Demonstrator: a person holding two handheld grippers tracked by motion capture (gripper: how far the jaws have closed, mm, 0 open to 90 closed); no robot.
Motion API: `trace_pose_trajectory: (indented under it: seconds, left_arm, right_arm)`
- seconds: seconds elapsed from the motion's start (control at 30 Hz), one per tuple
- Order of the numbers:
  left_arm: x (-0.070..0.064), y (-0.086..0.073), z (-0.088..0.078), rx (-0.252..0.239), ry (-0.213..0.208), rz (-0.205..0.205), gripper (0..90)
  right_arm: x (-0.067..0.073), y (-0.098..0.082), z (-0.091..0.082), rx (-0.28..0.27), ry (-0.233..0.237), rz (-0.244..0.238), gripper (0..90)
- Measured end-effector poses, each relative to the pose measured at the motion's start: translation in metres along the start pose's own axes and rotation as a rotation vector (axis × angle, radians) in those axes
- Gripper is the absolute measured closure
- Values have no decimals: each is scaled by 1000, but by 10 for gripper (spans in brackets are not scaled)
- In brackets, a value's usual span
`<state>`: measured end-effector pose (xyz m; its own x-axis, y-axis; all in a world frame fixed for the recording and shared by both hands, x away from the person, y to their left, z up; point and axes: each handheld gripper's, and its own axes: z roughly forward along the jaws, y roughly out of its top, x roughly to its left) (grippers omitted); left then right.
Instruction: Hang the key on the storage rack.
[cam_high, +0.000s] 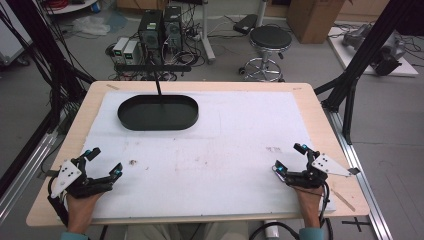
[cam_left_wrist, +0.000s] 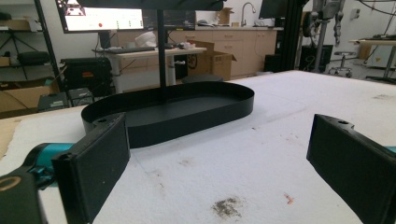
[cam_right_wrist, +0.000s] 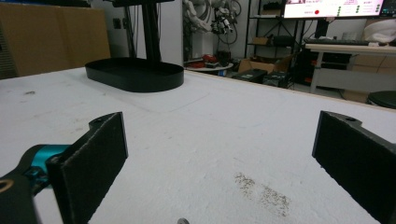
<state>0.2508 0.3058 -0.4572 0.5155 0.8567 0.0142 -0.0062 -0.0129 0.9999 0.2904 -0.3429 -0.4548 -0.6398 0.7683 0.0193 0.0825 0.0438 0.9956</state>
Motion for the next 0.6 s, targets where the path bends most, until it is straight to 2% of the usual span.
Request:
trace_pose_trajectory:
  seconds: [0.3,0.57,0.6]
  left_arm:
    - [0,0,0,-4,-2,1,64]
    - [0,0,0,-5,-1,1,64]
    - [0,0,0,-5,0,0,64]
  right_arm:
    - [-1,0,-1,-15,-3,6,26]
    - [-1,1,1,1,-5,1,26]
    - [-1,1,1,10,-8,17,25]
